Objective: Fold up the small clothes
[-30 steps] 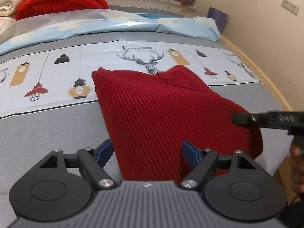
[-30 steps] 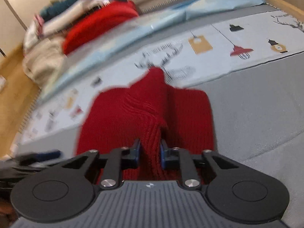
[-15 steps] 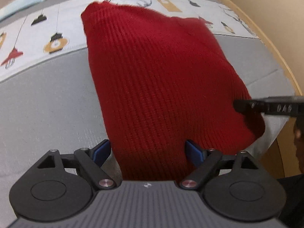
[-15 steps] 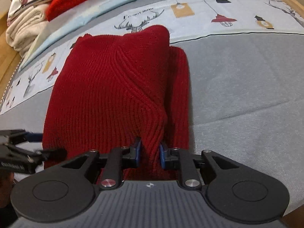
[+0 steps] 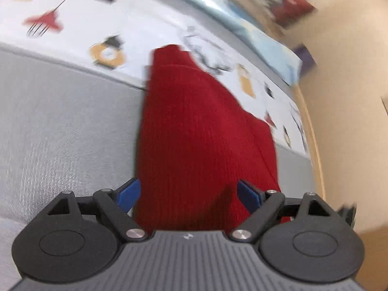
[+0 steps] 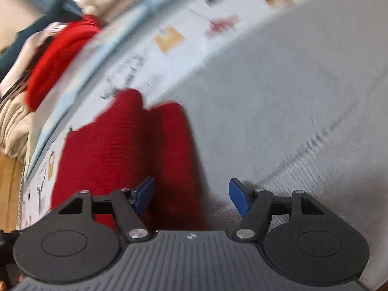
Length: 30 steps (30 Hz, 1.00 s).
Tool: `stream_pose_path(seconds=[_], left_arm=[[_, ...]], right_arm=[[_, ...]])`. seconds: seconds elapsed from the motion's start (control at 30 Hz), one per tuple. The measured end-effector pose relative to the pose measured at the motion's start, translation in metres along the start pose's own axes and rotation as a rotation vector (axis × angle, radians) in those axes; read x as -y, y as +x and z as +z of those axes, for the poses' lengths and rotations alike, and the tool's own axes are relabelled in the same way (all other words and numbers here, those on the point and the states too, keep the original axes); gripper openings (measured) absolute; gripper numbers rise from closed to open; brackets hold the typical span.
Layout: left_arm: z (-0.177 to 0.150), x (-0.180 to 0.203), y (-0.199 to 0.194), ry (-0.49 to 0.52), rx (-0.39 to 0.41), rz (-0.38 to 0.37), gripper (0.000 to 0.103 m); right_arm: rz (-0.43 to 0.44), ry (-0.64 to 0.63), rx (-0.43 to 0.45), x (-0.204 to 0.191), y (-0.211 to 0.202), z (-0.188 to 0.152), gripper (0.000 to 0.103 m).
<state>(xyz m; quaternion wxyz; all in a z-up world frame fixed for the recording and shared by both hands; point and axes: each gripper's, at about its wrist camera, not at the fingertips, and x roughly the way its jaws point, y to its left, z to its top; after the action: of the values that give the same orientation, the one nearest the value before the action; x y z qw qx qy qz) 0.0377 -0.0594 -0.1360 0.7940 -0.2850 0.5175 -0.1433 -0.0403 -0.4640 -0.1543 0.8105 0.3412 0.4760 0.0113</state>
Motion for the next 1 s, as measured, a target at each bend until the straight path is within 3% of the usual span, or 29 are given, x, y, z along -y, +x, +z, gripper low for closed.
stream_pose_path(seconds=[0.1,0.17,0.33,0.4,0.43,0.5,0.57,0.73,1.0], left_arm=[[0.009,-0.011,0.018,-0.081,-0.037,-0.051,0.092],[0.011,-0.013,0.029,-0.097,-0.045,-0.071,0.097],[0.002,-0.021,0.051,-0.138,-0.053,-0.113,0.101],[0.000,-0.018,0.051,-0.123,-0.032,-0.101,0.095],[0.000,-0.015,0.048,-0.101,-0.018,-0.087,0.092],[-0.001,-0.008,0.039,-0.052,0.003,-0.073,0.072],[0.000,0.002,0.027,0.019,0.021,-0.063,0.067],[0.009,0.006,-0.018,0.119,0.108,-0.040,0.065],[0.041,-0.060,-0.113,0.132,0.251,0.049,0.064]], right_arm=[[0.023,-0.044,-0.008,-0.007,0.009,0.000,0.069],[0.027,-0.059,-0.007,-0.013,0.012,0.000,0.063],[0.032,-0.059,-0.001,-0.023,0.016,0.002,0.029],[0.027,-0.108,0.012,-0.031,0.014,0.002,0.018],[0.022,-0.120,0.020,-0.035,0.013,0.002,0.016],[0.022,-0.123,0.032,-0.040,0.012,0.003,0.015],[0.013,-0.130,0.052,-0.047,0.010,0.003,0.014],[0.081,-0.133,0.108,-0.078,0.003,0.000,0.013],[0.222,-0.204,0.088,-0.177,0.045,-0.026,0.013]])
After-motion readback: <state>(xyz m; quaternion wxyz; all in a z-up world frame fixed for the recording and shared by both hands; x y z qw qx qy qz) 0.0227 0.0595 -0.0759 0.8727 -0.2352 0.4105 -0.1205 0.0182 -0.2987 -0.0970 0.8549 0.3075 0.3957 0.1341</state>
